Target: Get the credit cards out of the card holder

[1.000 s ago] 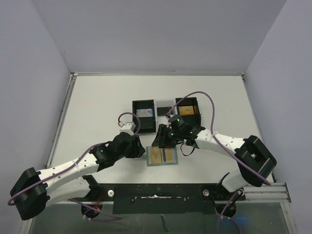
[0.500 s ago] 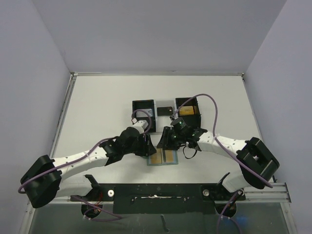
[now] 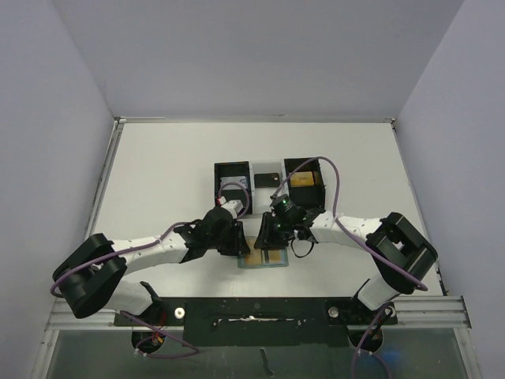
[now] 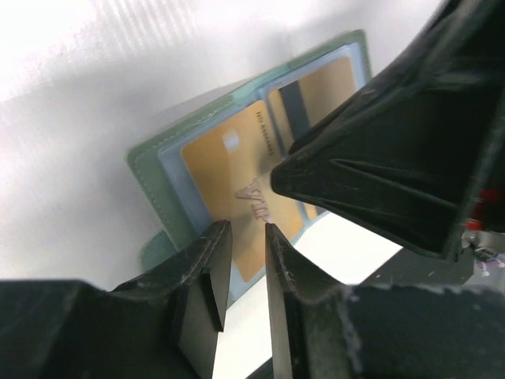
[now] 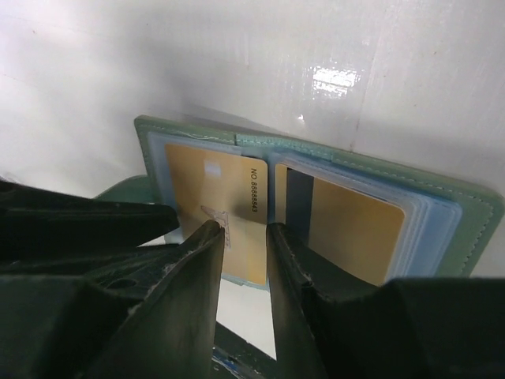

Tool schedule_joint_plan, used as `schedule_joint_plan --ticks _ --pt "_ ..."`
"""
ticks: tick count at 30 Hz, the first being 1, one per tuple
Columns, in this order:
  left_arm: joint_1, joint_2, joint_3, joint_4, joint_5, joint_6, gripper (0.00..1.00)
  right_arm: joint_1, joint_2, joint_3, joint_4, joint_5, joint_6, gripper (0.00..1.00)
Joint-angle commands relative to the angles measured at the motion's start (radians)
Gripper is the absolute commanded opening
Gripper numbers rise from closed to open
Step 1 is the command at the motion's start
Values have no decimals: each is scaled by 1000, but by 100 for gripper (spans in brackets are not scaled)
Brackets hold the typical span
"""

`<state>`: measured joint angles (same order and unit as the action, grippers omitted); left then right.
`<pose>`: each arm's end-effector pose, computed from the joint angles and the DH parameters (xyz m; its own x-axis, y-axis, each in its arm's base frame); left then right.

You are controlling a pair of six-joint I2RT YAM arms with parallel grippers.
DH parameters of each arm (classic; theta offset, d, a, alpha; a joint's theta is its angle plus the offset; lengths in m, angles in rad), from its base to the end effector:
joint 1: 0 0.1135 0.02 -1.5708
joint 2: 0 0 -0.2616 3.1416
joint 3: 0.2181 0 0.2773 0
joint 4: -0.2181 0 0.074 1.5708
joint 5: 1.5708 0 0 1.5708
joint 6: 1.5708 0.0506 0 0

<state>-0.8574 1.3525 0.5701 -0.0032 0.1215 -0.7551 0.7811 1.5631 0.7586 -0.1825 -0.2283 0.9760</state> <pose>0.1822 -0.2199 0.1327 -0.8899 -0.0114 -0.4561 0.2702 0.7924 -0.5469 0.2170 0.2313 0.1188 -0.9734 0.1710 -0.1525 0.0569 0.8249 0.5623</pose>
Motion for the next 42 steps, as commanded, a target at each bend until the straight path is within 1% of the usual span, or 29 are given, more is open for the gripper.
schedule_joint_plan --ticks 1,6,14,18,19,21,24,27,30,32,33,36,42 --pt "9 47 13 20 1 9 21 18 21 53 -78 56 -7 30" --pt "10 81 2 10 -6 18 18 33 26 93 -146 112 -11 30" --pt "9 109 4 -42 -48 19 12 44 52 142 -215 144 -27 31" --pt "10 103 -4 -35 -56 10 11 46 77 140 -197 131 -28 30" --pt "9 102 -9 -31 -51 8 11 47 86 142 -192 123 -29 29" --pt "10 103 -12 -30 -45 8 11 47 99 143 -174 102 -30 27" --pt "10 104 -24 -17 -41 2 11 45 92 123 -120 66 -23 20" --pt "9 108 -30 -7 -42 -5 11 36 71 97 -46 24 -16 17" --pt "9 114 -27 -4 -42 -6 11 23 29 56 56 -14 -5 8" --pt "9 119 -24 -7 -40 -4 11 7 -4 8 151 -66 11 2" --pt "9 121 -25 -6 -37 -5 11 -6 -19 -18 193 -90 22 0" --pt "9 118 -28 -4 -37 -6 11 -23 -58 -65 246 -113 46 0" --pt "11 112 -23 -9 -45 -3 11 -52 -116 -98 242 -124 39 0"
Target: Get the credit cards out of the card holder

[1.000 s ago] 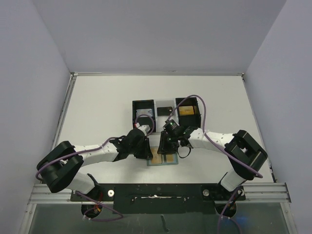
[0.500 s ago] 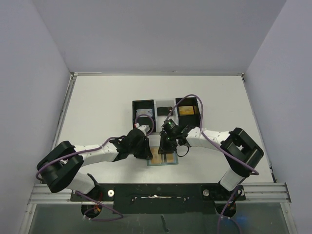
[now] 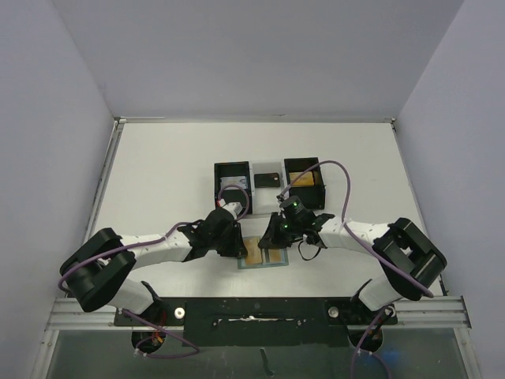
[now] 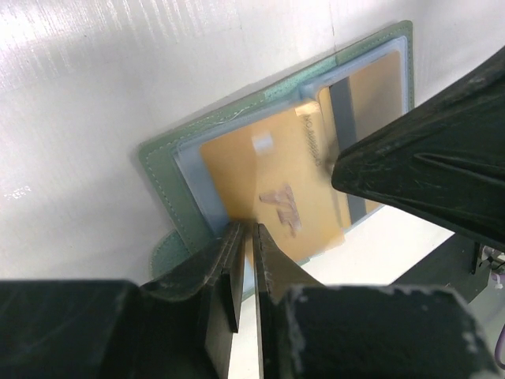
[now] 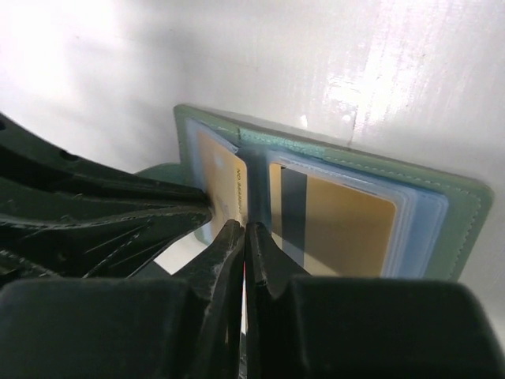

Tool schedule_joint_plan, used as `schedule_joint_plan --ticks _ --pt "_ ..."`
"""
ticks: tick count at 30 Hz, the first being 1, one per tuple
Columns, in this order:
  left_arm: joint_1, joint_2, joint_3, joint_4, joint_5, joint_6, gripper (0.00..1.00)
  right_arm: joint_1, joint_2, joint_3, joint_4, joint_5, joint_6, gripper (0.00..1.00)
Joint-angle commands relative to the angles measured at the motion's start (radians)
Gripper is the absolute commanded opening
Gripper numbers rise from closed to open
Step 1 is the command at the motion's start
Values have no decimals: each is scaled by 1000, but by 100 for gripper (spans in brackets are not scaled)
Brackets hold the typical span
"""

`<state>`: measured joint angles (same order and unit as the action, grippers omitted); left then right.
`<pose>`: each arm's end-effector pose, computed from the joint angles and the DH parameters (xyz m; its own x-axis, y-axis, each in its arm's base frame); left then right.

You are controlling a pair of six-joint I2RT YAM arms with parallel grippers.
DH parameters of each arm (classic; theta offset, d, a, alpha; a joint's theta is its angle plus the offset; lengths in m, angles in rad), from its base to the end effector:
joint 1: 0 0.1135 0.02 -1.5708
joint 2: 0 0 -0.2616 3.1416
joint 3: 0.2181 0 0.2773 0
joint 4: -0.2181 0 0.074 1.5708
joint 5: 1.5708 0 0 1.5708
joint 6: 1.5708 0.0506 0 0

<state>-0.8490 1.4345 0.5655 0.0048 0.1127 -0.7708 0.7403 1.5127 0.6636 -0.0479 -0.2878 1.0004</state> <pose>0.1845 -0.2182 0.1101 -0.9138 -0.0097 -0.4061 0.2195 0.8294 -0.5137 0.2156 0.2164 0.1153 -0.9659 0.2107 -0.1502 0.0658 0.7614 0.6449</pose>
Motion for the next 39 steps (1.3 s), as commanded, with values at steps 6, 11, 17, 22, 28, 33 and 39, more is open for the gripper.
schedule_joint_plan --ticks 6,11,17,22,28,33,39 --pt "1 39 -2 -11 -20 33 11 -30 -59 -17 100 -79 21 0" --pt "1 44 -10 -10 -24 23 10 -13 -39 45 -84 48 -4 15" --pt "2 49 -19 4 -23 15 8 16 -9 95 -190 131 -50 30" --pt "1 58 -24 12 -19 15 7 16 21 73 -97 65 -44 31" --pt "1 50 -34 18 -21 9 7 13 42 48 -15 8 -26 25" --pt "1 47 -38 18 -23 5 7 1 14 22 26 -8 -13 1" --pt "1 67 -23 -3 -29 16 4 -59 -30 -29 65 -86 -43 0"
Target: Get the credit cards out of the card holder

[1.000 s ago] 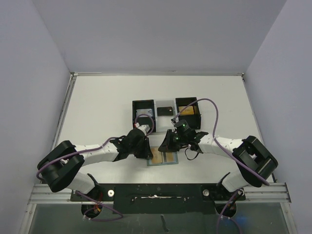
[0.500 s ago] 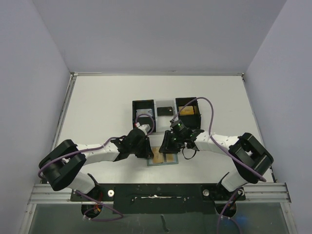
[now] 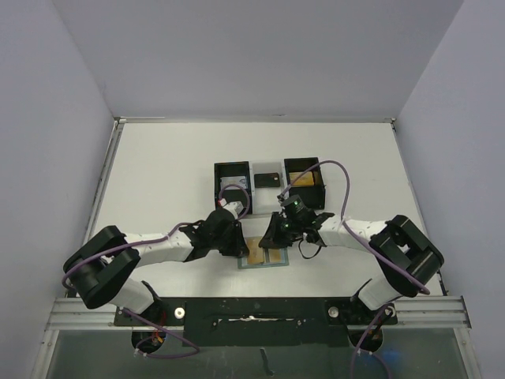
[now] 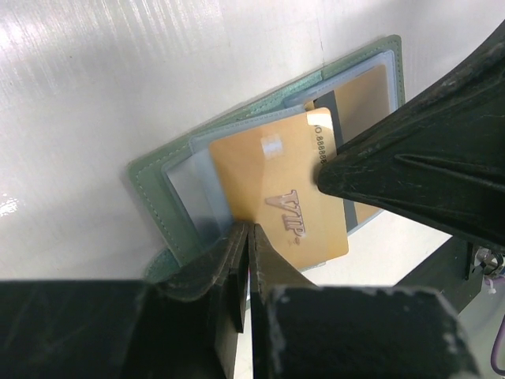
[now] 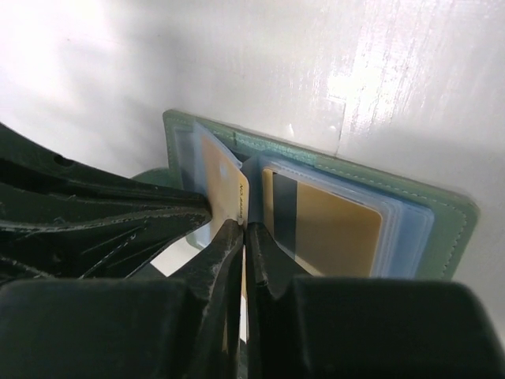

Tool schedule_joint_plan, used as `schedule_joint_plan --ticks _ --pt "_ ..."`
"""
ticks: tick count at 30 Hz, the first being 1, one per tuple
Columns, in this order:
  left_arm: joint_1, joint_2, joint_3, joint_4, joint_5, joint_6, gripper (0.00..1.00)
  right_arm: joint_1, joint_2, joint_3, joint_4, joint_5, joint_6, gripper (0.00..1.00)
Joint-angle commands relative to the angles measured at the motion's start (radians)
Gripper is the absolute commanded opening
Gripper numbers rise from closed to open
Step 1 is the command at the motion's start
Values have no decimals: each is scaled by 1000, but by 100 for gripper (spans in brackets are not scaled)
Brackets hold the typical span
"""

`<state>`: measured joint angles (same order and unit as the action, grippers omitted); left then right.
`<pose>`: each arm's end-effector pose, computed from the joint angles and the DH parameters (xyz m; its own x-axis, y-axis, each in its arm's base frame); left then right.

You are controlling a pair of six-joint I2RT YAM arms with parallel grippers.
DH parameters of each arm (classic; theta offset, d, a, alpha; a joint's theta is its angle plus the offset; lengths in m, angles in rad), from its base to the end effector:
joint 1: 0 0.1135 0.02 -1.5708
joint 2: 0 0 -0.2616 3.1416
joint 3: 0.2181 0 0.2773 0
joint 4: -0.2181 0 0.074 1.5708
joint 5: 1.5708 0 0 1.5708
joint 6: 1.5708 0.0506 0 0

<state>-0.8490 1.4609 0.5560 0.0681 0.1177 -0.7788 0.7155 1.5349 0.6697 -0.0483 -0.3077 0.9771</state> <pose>0.1865 -0.2208 0.1054 -0.9093 -0.0227 -0.4155 0.2230 0.8165 -0.5326 0.2213 0.2126 0.1110 -0.9682 0.2051 -0.1431 0.0674 0.7649 0.6406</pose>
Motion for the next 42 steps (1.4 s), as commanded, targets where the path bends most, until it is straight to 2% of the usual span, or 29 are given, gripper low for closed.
schedule_joint_plan --ticks 1,5,10,16,19,23,27,30,34,37,40,42 --pt "1 40 -12 -69 -41 24 4 -49 -59 -47 76 -94 -26 0" --pt "2 35 -10 -79 -52 22 4 -94 -68 -63 68 -168 -82 0" --pt "3 16 -10 -91 -57 28 5 -105 -56 -73 64 -175 -87 0" --pt "2 -101 -11 -38 -26 26 30 -102 -19 -64 77 -135 -65 1" --pt "3 -146 26 0 23 62 36 -103 -25 -66 64 -106 -67 3" --pt "1 -108 55 86 152 91 36 -103 -28 -88 78 -113 -60 3" --pt "-1 -5 60 131 191 50 26 -103 -42 -96 81 -96 -52 4" --pt "-5 59 62 147 207 49 18 -93 -48 -57 -2 -30 -72 5" --pt "-2 118 123 22 144 134 10 -88 -52 -47 -29 -24 -83 7" --pt "-4 117 129 -22 101 151 8 -87 -66 -58 -11 -38 -78 12" --pt "-4 100 107 -28 72 131 6 -90 -82 -75 34 -72 -54 23" --pt "-4 95 105 -32 59 124 5 -90 -84 -95 84 -103 -31 25"
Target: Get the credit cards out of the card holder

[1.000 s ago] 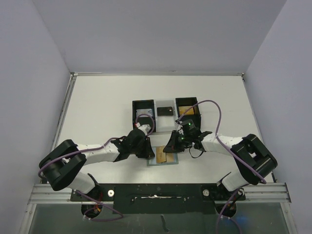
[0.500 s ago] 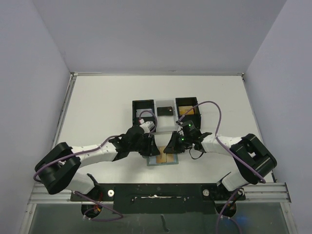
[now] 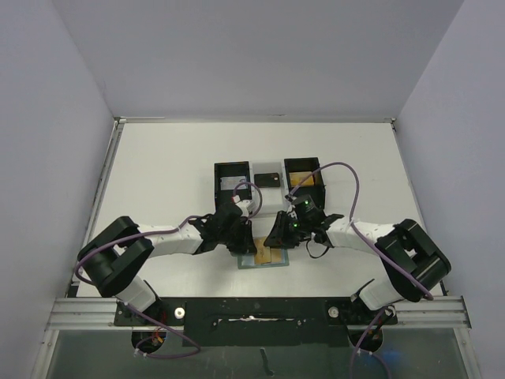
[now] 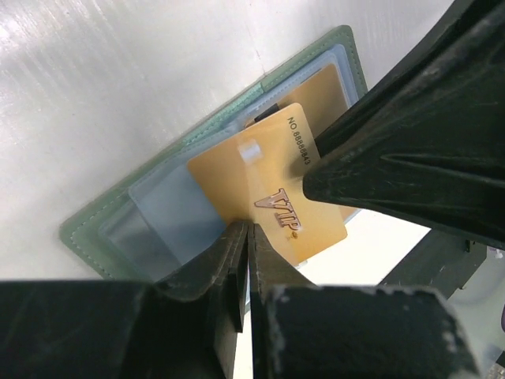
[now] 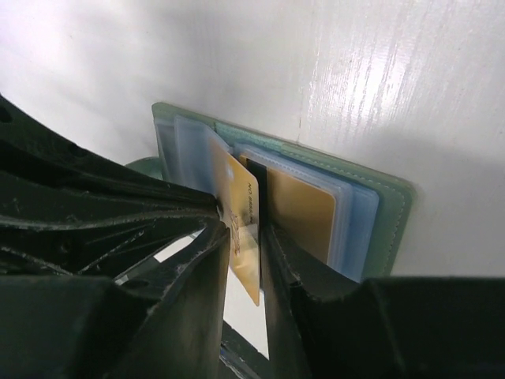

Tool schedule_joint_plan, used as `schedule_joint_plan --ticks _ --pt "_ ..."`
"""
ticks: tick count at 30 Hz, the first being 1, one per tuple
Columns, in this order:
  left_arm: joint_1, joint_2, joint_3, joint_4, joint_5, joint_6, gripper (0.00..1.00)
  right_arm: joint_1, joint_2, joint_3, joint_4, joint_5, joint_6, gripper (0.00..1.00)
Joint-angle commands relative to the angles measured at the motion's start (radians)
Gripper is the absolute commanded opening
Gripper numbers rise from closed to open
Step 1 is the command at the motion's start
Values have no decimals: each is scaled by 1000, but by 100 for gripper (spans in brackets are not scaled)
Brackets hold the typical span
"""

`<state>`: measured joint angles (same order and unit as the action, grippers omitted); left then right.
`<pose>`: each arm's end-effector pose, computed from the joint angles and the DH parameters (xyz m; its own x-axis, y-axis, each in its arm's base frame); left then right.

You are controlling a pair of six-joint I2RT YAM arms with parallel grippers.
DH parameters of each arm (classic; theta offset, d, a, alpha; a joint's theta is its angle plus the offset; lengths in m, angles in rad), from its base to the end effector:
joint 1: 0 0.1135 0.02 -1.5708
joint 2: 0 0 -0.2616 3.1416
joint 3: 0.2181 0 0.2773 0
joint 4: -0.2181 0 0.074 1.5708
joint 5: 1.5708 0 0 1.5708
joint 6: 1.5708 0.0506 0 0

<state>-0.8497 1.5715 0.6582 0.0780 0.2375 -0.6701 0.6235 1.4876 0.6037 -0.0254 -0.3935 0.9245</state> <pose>0.1995 -0.2450 0.1061 -0.9018 0.1116 -0.4175 0.3498 0.7559 -0.5534 0.2245 0.1854 0.1076 -0.9689 0.2113 -0.1284 0.0715 0.7365 0.6726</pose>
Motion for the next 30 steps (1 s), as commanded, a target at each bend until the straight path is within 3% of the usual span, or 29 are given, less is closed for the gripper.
schedule_joint_plan --ticks 1,6,16,19,23,26,28,30 --pt "-3 -15 -16 -43 -61 12 5 3 -37 -40 88 -32 37 26" --pt "-2 -16 -28 -36 -63 6 3 8 -27 -88 195 -65 83 26" --pt "-3 -23 -33 -40 -76 -2 2 6 -71 -113 196 -61 63 9" --pt "-3 -24 -35 -38 -77 -4 2 12 -69 -117 235 -89 75 20" --pt "-2 -24 -36 -34 -78 -6 2 27 -48 -104 230 -66 76 20" --pt "-3 -22 -37 -35 -78 -5 2 27 -34 -100 222 -52 77 12" --pt "-3 -27 -41 -36 -78 -6 2 26 -44 -106 209 -40 86 0" --pt "-3 -37 -46 -39 -89 -13 2 23 -88 -114 176 5 86 0"
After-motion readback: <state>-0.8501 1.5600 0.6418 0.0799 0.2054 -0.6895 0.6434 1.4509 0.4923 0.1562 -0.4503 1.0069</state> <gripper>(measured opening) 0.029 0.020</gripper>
